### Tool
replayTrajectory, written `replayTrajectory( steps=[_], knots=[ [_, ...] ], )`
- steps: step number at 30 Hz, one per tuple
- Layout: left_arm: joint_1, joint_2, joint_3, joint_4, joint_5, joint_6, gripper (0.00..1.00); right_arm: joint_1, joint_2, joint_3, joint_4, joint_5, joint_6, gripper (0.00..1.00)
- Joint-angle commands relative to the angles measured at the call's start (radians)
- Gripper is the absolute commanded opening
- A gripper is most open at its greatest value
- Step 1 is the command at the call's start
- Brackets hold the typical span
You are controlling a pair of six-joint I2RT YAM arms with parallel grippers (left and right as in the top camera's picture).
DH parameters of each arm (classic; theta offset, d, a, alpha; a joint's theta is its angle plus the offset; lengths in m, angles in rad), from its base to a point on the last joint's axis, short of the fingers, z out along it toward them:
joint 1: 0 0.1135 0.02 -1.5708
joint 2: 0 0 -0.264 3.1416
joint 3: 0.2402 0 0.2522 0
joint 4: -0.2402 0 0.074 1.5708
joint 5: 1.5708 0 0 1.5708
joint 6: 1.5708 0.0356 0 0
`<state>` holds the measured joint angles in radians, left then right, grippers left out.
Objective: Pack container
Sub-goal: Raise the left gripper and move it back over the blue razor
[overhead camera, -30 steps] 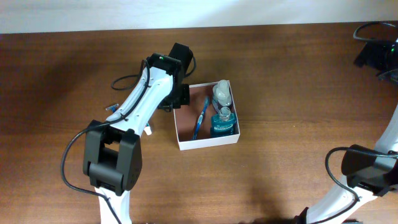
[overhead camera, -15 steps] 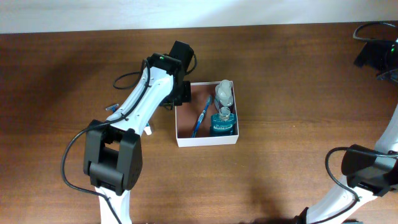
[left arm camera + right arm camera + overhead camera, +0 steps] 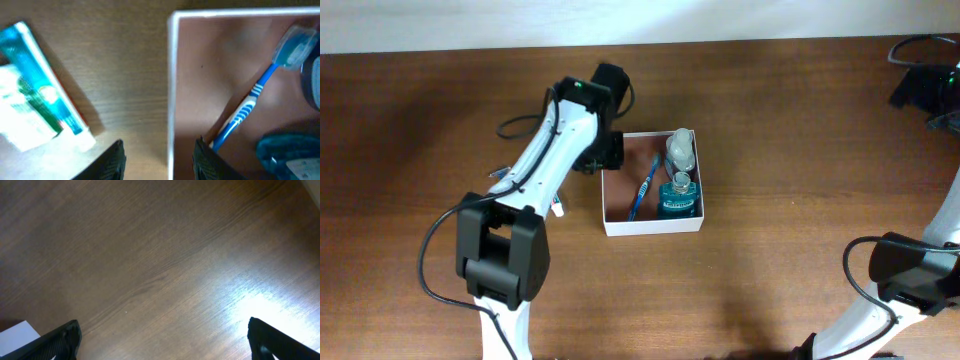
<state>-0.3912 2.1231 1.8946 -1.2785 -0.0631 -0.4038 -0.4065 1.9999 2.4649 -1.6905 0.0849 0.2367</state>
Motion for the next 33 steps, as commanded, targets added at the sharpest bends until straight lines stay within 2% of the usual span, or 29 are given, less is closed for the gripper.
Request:
replayTrajectory(
  steps=[1,4,10,15,24,26,27,33],
  knots=[
    [0.055,0.003,0.117,-0.062,-0.005,0.015,0.45,-0.006,-0.017,0.013,0.003,-0.002,0.003,0.99],
    [0.112,0.003,0.174,-0.101,-0.005,0.015,0.45,-0.006,-0.017,0.013,0.003,-0.002,0.003,0.99],
    [0.275,0.003,0.18,-0.123,0.0,0.015,0.47,-0.006,-0.017,0.013,0.003,-0.002,0.003,0.99],
    [0.367,0.005,0.178,-0.129,0.087,0.015,0.46,-0.006,-0.017,0.013,0.003,-0.002,0.003,0.99],
    [0.412,0.005,0.155,-0.104,0.067,0.015,0.47,-0.006,-0.017,0.013,0.003,-0.002,0.003,0.99],
    [0.414,0.006,0.15,-0.087,0.04,0.014,0.48,-0.006,-0.017,0.013,0.003,-0.002,0.003,0.99],
    [0.416,0.008,0.149,-0.083,0.036,0.014,0.53,-0.006,-0.017,0.013,0.003,-0.002,0.003,0.99],
    [0.439,0.031,0.146,-0.075,0.037,0.0,0.56,-0.006,-0.017,0.013,0.003,-0.002,0.003,0.99]
  ],
)
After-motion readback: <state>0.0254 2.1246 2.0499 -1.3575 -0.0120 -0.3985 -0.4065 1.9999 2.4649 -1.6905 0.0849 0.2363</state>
